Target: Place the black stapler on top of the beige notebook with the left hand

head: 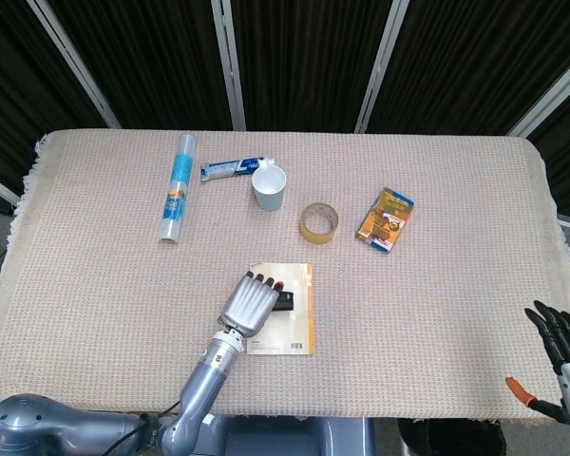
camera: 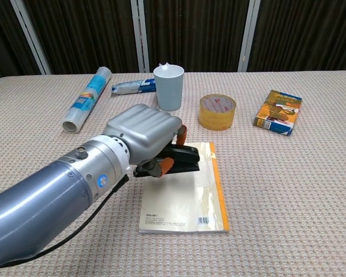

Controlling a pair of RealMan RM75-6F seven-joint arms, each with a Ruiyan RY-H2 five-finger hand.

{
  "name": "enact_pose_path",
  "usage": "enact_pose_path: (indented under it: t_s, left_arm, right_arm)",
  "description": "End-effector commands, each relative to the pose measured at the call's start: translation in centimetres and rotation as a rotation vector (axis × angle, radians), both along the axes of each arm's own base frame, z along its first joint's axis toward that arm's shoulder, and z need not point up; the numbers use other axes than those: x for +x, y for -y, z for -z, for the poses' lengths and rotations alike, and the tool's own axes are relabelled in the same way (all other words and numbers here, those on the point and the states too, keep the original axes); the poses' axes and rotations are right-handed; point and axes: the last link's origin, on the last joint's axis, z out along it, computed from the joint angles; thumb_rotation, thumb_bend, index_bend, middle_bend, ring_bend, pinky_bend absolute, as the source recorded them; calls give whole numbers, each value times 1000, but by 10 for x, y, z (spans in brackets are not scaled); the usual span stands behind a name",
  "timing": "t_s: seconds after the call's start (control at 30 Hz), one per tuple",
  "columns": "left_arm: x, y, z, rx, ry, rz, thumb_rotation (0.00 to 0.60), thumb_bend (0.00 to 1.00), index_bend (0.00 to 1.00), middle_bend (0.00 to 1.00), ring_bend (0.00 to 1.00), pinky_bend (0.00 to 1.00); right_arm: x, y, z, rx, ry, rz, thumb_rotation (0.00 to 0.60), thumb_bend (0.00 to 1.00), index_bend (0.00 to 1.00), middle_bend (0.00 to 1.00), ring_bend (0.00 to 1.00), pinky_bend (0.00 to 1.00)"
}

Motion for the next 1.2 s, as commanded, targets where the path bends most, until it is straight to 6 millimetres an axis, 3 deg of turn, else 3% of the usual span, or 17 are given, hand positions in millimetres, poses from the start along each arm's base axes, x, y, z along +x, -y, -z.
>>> enact_pose_path:
  t_s: [0.03, 0.37, 0.47, 0.53, 0.87, 1.2]
  left_arm:
    - [8, -2, 12, -12, -7, 10, 600, 571, 532, 419, 426, 485]
    - [27, 1, 34, -20, -21, 60, 600, 574, 534, 418, 425, 485]
    - [31, 1, 37, -27, -20, 70, 600, 513, 510, 393, 400, 468]
    - [33, 2, 37, -37, -20, 74, 600, 431, 441, 349, 342, 433]
    - [30, 15, 15, -46, -14, 116, 600, 354, 332, 305, 292, 416]
    - [26, 19, 5, -42, -56, 99, 600, 346, 326, 305, 281, 407]
  right_arm:
    - [-1, 0, -3, 1, 4, -2, 600, 160, 0, 0, 0, 0]
    - [-3, -2, -9, -11, 28, -4, 600, 160, 0, 0, 0, 0]
    - [-5, 0, -9, -15, 19, 3, 600, 160, 0, 0, 0, 0]
    - [-5, 1, -9, -25, 12, 11, 600, 160, 0, 0, 0, 0]
    - [-5, 1, -8, -58, 1, 28, 600, 160, 0, 0, 0, 0]
    - [-4, 0, -7, -50, 2, 19, 600, 160, 0, 0, 0, 0]
